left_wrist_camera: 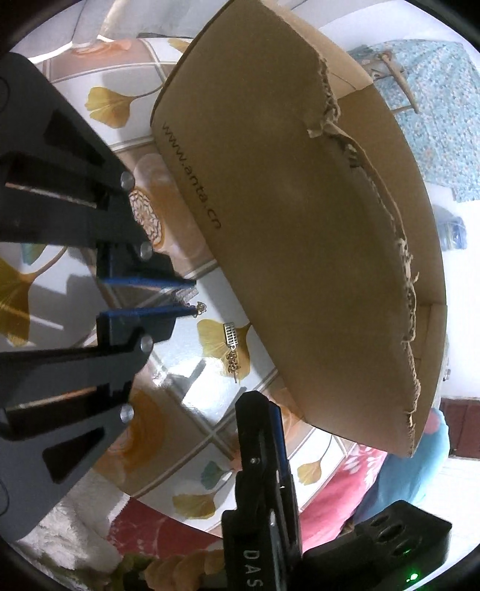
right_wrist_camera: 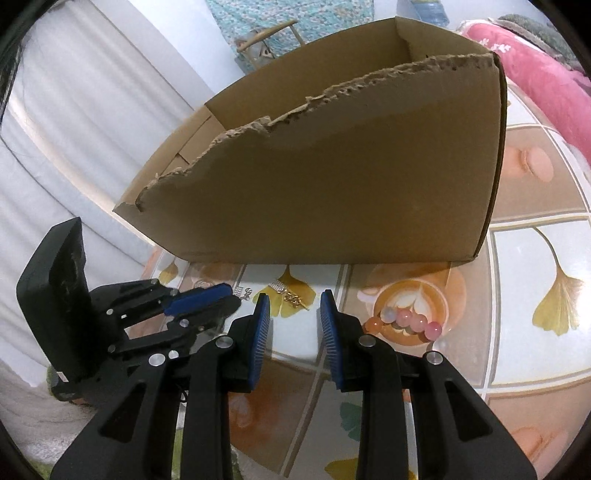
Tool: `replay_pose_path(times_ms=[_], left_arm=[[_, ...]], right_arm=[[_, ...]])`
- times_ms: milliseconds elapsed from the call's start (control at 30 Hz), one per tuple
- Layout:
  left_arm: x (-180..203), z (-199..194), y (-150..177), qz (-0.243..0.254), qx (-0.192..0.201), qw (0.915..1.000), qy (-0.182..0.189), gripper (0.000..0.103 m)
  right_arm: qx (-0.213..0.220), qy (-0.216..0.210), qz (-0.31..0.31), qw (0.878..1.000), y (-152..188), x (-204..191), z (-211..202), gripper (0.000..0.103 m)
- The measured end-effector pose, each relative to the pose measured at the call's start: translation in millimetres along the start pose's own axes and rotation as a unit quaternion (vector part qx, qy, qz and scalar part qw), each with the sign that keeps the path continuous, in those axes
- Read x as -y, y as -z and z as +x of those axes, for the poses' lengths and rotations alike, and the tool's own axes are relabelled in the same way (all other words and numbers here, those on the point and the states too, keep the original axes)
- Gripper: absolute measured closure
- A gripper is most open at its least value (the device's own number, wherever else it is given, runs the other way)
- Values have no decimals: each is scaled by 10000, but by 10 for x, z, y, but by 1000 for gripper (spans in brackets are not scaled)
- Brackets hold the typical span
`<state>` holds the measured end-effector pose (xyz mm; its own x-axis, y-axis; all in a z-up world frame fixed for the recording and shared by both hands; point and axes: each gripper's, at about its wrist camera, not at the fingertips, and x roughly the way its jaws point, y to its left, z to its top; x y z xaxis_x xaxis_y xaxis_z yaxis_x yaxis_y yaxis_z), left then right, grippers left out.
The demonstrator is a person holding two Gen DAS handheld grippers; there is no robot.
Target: Organize jewelry
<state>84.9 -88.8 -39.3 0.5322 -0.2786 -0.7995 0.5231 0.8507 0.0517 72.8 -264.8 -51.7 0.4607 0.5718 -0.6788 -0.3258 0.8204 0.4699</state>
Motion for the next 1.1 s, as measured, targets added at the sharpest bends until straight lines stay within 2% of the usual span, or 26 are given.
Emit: replay_pose_path(times_ms=[233,300,467,733,1100], left_arm=[[52,-17,31,87,88,9999,-85,98],[28,-40,42,61,128,9999,-94,103],[-40,-78,87,-13,135,9999,-83,103],[-74,-91,119,-89,155,9998,-78,103],[-119,-116,167,-72,186,9998,1,103]], right_arm=[[17,84,-140,9999,4,-36,-19,74],[11,136,-274,9995,3,-90,-2,74],[-30,289,-787,9965,-20,-279,54,74],[-258,596,-1556,9857,-69,-494,310,79],[-636,962,-2513,9610,-92,-661,499,87]])
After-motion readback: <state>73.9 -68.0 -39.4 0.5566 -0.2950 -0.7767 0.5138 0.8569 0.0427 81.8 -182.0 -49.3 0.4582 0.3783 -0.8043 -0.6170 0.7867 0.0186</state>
